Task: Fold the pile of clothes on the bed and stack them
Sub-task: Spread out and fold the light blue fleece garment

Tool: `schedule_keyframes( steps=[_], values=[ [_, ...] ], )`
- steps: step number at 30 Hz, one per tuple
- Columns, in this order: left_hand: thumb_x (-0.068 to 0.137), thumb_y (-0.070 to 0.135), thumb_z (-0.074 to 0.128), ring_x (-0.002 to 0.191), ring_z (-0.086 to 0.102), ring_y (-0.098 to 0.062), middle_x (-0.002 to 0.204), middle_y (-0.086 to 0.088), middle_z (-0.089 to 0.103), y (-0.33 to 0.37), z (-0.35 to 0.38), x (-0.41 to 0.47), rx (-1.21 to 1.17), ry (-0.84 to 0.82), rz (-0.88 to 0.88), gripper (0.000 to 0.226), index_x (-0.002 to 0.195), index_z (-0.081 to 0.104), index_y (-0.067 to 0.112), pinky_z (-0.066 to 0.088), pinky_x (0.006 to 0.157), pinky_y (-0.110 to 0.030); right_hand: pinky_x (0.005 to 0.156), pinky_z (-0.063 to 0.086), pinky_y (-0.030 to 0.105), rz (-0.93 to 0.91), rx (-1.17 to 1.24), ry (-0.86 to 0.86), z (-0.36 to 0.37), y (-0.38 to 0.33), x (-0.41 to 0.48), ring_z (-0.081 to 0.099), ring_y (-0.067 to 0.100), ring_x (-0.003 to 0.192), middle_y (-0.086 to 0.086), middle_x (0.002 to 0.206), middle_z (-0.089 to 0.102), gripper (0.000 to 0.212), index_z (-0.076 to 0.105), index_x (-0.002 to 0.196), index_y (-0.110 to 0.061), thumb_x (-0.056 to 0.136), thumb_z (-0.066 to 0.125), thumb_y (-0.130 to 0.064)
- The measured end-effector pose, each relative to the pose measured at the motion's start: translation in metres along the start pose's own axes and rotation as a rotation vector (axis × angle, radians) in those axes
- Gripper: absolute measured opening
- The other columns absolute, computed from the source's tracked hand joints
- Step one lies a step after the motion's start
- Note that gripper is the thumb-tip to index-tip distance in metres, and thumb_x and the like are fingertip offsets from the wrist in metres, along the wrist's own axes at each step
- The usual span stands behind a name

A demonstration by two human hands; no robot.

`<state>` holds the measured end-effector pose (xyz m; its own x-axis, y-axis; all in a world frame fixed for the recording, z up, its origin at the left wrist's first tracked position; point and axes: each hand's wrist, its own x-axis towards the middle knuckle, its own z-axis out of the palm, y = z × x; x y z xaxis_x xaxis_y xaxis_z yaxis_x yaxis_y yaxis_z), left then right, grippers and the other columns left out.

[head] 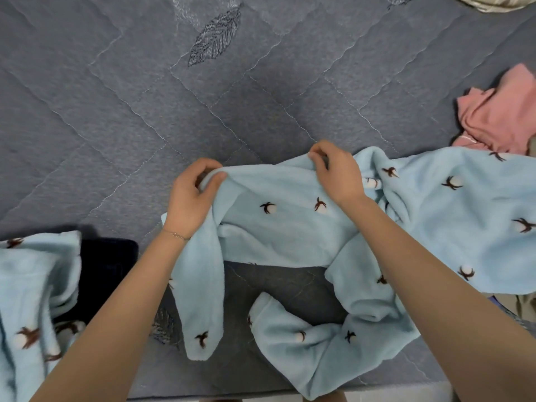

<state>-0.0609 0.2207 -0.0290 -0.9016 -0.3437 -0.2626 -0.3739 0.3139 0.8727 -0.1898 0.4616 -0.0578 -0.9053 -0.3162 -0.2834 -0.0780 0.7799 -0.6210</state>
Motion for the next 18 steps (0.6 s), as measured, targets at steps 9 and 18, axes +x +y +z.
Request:
schedule_keyframes(
  steps=[9,18],
  values=[
    [0.094,0.015,0.060,0.084,0.055,-0.022,0.088,-0.004,0.061,-0.026,0.004,0.027,0.393,-0.167,-0.103,0.012,0.097,0.065,0.004,0.034,0.068,-0.022,0.077,0.031,0.030,-0.230,-0.185,0.031,0.015,0.013,-0.004,0.049,0.022,0.086,0.003,0.091,0.060,0.028,0.072,0.083,-0.016,0.088,0.059,-0.041],
    [0.096,0.017,0.060,0.077,0.052,-0.008,0.086,-0.005,0.062,-0.017,-0.009,0.009,0.002,-0.101,-0.273,0.012,0.095,0.066,0.008,0.042,0.068,-0.014,0.079,0.030,0.027,-0.186,-0.123,0.090,0.018,0.001,-0.014,0.057,0.027,0.086,0.003,0.084,0.066,0.024,0.066,0.087,-0.011,0.091,0.062,-0.034]
  ],
)
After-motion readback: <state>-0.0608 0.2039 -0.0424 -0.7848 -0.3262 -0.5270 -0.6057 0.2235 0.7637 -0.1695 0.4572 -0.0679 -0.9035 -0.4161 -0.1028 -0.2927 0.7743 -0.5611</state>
